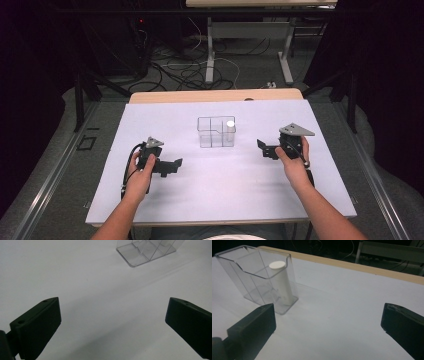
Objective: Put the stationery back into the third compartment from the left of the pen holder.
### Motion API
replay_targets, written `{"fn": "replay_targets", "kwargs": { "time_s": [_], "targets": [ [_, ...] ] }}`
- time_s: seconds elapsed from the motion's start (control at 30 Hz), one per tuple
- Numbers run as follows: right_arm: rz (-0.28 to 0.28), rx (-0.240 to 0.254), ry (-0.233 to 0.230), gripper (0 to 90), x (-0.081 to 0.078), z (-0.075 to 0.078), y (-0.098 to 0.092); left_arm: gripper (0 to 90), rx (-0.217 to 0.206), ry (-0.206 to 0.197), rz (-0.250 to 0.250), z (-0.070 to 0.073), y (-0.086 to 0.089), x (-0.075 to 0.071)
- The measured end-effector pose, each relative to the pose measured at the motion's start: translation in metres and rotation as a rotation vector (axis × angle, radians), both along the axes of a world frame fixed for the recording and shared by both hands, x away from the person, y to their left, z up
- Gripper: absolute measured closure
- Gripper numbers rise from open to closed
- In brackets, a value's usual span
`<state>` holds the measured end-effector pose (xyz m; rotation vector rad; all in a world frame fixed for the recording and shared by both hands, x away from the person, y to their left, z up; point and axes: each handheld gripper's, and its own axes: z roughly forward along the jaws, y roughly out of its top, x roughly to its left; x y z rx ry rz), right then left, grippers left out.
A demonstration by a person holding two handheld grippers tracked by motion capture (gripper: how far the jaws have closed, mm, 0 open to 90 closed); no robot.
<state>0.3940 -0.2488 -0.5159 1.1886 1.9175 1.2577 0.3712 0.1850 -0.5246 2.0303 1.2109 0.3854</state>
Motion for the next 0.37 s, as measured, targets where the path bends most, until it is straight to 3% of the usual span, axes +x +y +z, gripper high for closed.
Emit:
{"fn": "replay_targets", "kwargs": {
  "time_s": [0.17,0.37],
  "targets": [
    [-0.015,-0.021,0.035,0.0,0.000,-0.010,-0.007,0.3,-0.002,0.001,0.004,0.000,0.001,0.000],
    [-0.045,0.001,0.062,0.0,0.001,-0.015,-0.014,0.3,0.007,-0.005,0.002,0.001,0.003,0.001]
  ]
}}
